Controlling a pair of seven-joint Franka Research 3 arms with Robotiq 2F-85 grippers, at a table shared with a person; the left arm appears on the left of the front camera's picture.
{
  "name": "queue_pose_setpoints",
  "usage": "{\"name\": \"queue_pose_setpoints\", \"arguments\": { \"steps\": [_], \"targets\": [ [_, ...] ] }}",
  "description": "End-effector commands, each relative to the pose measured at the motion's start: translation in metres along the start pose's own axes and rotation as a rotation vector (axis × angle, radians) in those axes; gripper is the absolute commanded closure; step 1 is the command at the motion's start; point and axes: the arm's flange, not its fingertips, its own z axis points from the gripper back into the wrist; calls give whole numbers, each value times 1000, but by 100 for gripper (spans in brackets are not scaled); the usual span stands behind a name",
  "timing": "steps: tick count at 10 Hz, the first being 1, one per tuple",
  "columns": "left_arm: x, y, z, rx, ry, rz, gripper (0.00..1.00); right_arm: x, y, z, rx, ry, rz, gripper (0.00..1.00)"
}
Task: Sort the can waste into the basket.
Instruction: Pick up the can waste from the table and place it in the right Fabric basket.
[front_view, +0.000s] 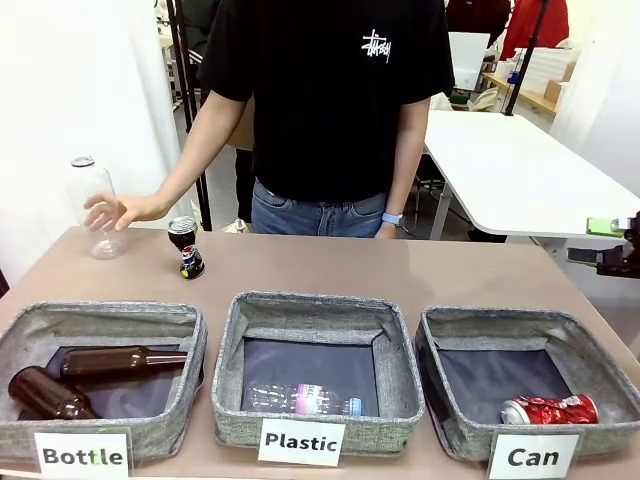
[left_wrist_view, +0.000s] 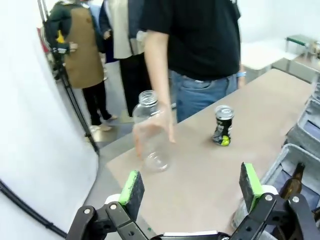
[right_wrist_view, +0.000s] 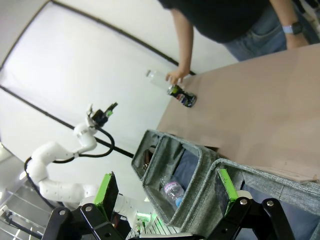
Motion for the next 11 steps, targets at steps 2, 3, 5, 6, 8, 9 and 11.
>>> {"name": "queue_pose_setpoints", "arguments": {
  "steps": [2, 3, 5, 6, 8, 9, 11],
  "targets": [
    [-15, -14, 7, 49, -2, 59, 0, 2, 1, 1, 7, 5, 16, 0],
    [-17, -15, 9, 43, -6, 64, 0, 2, 1, 1, 7, 5, 16, 0],
    [-14, -16, 0, 17, 16, 56, 0, 2, 1, 1, 7, 5, 16, 0],
    [-13, -13, -1, 2, 18, 56, 0, 2, 1, 1, 7, 5, 16, 0],
    [-12, -7, -18, -39, 59, 65, 0, 2, 1, 1, 7, 5, 16, 0],
    [-11, -4, -32, -69, 76, 63, 0, 2, 1, 1, 7, 5, 16, 0],
    [-5, 6, -71, -156, 104, 69, 0, 2, 1, 1, 7, 5, 16, 0]
  ]
}}
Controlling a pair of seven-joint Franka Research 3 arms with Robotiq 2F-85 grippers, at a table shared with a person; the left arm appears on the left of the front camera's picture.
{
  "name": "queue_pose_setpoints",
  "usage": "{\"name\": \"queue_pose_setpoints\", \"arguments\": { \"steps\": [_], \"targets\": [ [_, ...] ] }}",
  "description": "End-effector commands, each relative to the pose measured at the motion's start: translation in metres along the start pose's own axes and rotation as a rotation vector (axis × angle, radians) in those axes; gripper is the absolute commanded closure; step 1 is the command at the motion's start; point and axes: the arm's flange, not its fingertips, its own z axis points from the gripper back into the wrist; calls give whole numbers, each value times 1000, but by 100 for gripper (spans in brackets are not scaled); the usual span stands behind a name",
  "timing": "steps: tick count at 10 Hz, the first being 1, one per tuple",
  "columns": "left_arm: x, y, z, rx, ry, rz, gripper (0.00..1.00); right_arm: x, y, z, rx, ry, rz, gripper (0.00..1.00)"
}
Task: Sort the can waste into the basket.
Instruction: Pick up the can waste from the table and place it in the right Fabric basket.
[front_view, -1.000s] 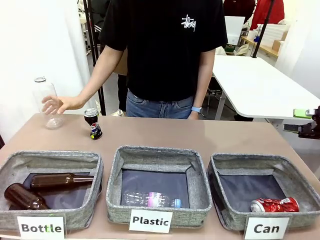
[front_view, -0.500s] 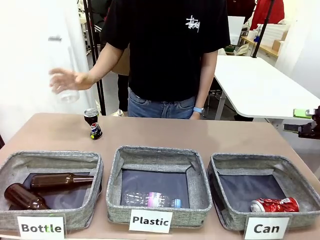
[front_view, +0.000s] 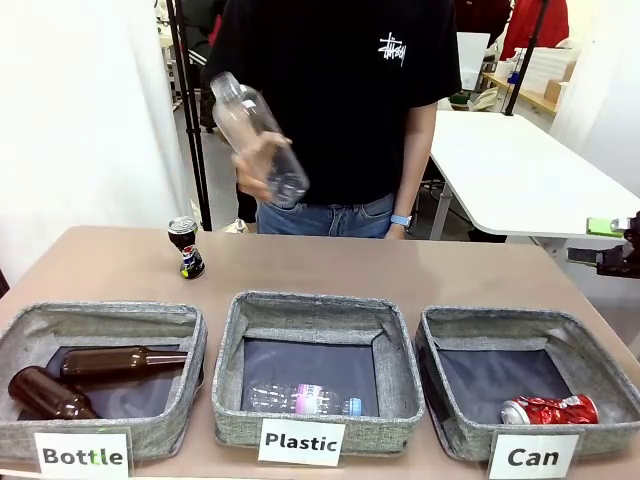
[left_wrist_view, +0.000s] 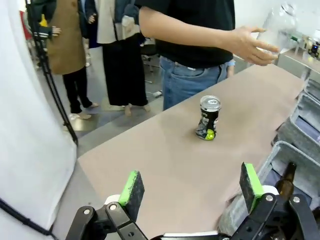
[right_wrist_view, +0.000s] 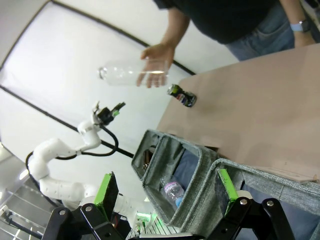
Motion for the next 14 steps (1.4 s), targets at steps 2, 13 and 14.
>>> {"name": "queue_pose_setpoints", "arguments": {
  "steps": [2, 13, 14],
  "targets": [
    [16, 17, -54, -80, 98, -15, 0, 2, 1, 1, 7, 6, 16, 0],
    [0, 21, -267, -193, 250, -235, 0, 2, 1, 1, 7, 6, 16, 0],
    [3, 6, -263, -184, 209, -258, 0, 2, 1, 1, 7, 6, 16, 0]
  ]
}}
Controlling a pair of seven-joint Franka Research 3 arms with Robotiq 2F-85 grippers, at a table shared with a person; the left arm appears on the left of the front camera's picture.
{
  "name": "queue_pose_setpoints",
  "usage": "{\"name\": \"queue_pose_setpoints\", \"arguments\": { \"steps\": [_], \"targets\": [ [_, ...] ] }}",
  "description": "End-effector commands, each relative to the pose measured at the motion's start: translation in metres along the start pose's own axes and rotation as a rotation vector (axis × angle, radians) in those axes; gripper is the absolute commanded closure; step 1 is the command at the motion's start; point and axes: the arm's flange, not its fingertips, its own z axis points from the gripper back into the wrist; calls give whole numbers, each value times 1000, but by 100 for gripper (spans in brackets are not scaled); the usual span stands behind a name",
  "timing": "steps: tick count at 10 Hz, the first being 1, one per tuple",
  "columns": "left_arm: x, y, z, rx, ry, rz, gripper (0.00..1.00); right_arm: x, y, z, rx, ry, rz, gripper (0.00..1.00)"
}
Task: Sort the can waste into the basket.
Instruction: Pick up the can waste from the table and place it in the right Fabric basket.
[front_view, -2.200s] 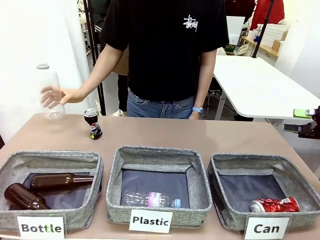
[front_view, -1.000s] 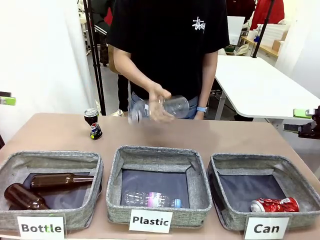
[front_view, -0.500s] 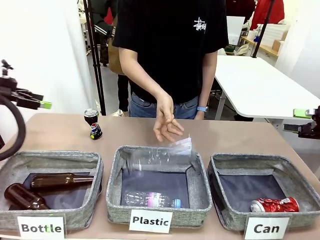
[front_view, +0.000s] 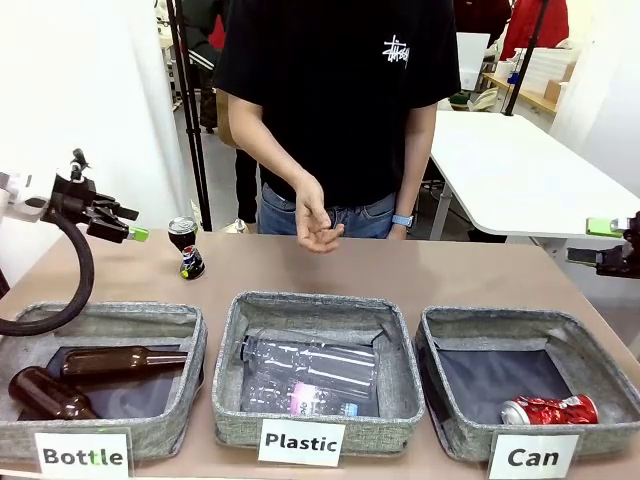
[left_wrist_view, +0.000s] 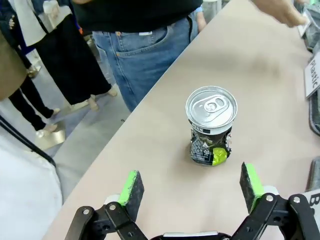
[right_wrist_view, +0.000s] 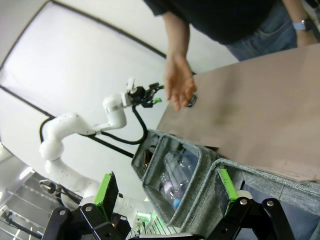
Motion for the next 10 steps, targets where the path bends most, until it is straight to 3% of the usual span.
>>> {"name": "queue_pose_setpoints", "arguments": {
  "steps": [1, 4, 10],
  "targets": [
    [10, -6, 11, 19, -21, -4, 0, 2, 1, 2, 7, 5, 16, 0],
    [-12, 5, -23, -60, 46, -27, 0, 2, 1, 2, 7, 5, 16, 0],
    [-35, 18, -48, -87, 0, -65, 0, 2, 1, 2, 7, 5, 16, 0]
  ]
}}
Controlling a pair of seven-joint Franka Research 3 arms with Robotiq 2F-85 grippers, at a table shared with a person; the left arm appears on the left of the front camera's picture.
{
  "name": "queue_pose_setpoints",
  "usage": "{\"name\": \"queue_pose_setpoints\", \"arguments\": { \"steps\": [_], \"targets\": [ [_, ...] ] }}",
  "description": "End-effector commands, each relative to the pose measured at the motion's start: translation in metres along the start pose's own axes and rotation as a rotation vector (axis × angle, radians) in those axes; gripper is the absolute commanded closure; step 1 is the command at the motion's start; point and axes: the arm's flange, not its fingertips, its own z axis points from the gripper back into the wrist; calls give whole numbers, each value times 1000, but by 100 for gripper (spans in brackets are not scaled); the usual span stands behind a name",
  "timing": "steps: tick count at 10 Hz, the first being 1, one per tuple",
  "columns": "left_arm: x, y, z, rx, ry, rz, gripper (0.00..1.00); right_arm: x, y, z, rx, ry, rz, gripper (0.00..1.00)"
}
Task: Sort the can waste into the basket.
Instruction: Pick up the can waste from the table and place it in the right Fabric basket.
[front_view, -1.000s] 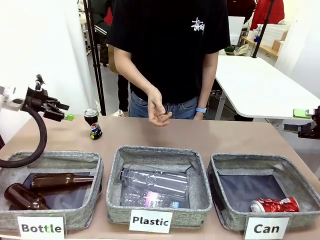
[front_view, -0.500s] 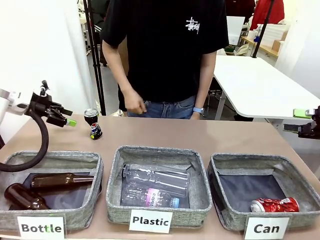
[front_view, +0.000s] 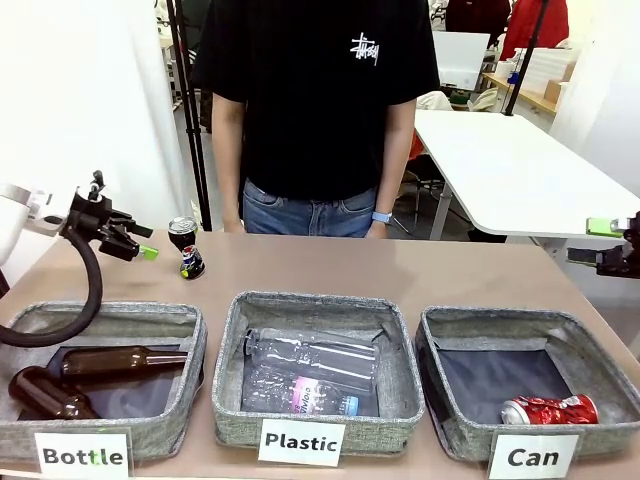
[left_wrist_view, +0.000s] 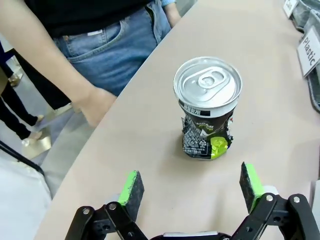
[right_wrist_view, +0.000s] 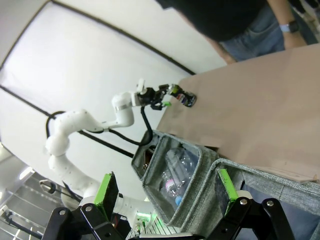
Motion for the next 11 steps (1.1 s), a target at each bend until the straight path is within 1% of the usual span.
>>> {"name": "queue_pose_setpoints", "arguments": {
  "steps": [1, 3, 5, 7, 9, 11],
  "targets": [
    [-10, 7, -11, -4, -16, -16, 0, 2, 1, 2, 7, 5, 16, 0],
    [-15, 9, -22, -1, -37, -3, 0, 2, 1, 2, 7, 5, 16, 0],
    [-18, 10, -34, -13, -28, -11, 0, 2, 1, 2, 7, 5, 16, 0],
    [-16, 11, -45, -36, -53, -6, 0, 2, 1, 2, 7, 5, 16, 0],
    [-13, 10, -55, -56, -52, 0, 0, 2, 1, 2, 7, 5, 16, 0],
    [-12, 8, -62, -55, -70, 16, 0, 2, 1, 2, 7, 5, 16, 0]
  ]
}}
